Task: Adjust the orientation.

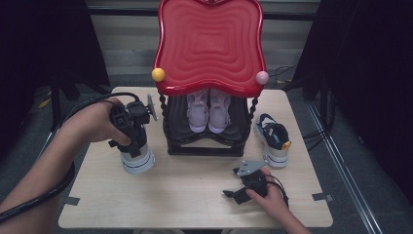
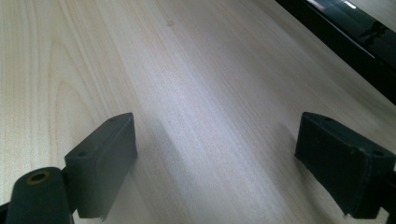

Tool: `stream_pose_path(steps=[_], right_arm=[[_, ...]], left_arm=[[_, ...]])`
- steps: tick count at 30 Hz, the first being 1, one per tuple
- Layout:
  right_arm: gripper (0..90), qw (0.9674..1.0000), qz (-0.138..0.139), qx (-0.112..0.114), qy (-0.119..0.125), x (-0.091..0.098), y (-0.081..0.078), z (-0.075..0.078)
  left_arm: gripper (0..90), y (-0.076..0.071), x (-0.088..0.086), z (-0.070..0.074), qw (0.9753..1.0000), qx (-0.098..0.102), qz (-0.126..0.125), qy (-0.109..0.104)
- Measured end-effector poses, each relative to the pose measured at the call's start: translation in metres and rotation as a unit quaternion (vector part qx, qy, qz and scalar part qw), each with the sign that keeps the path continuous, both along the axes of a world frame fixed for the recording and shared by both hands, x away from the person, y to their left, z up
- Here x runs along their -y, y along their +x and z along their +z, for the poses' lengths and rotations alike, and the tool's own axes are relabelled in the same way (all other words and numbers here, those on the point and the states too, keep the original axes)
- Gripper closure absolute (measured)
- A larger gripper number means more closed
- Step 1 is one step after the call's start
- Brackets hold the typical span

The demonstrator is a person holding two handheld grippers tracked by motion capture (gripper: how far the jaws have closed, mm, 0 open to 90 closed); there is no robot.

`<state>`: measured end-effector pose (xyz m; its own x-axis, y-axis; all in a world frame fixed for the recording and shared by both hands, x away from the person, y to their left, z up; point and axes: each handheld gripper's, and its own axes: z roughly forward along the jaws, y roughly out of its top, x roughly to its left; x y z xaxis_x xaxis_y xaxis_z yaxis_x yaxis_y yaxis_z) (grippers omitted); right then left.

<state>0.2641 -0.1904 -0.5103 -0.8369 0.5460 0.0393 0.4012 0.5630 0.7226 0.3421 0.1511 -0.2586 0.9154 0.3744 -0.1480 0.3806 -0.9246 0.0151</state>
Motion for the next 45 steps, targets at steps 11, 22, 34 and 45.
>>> stream_pose_path(steps=[11, 22, 34, 45], right_arm=[[11.7, 1.0000, 0.000, 0.000, 0.000, 0.000, 0.000, 0.000], [11.7, 1.0000, 0.000, 0.000, 0.000, 0.000, 0.000, 0.000], [11.7, 1.0000, 0.000, 0.000, 0.000, 0.000, 0.000, 0.000], [11.7, 1.0000, 0.000, 0.001, 0.001, 0.000, 0.000, 0.000]], left_arm=[[72.6, 0.001, 0.007, 0.027, 0.9999, 0.008, -0.007, -0.002], [72.5, 0.003, 0.014, 0.047, 0.9997, 0.014, -0.021, -0.003], [72.5, 0.004, 0.015, 0.068, 0.9994, 0.029, -0.018, -0.009], [72.5, 0.007, 0.016, 0.089, 0.9988, 0.043, -0.019, 0.012]])
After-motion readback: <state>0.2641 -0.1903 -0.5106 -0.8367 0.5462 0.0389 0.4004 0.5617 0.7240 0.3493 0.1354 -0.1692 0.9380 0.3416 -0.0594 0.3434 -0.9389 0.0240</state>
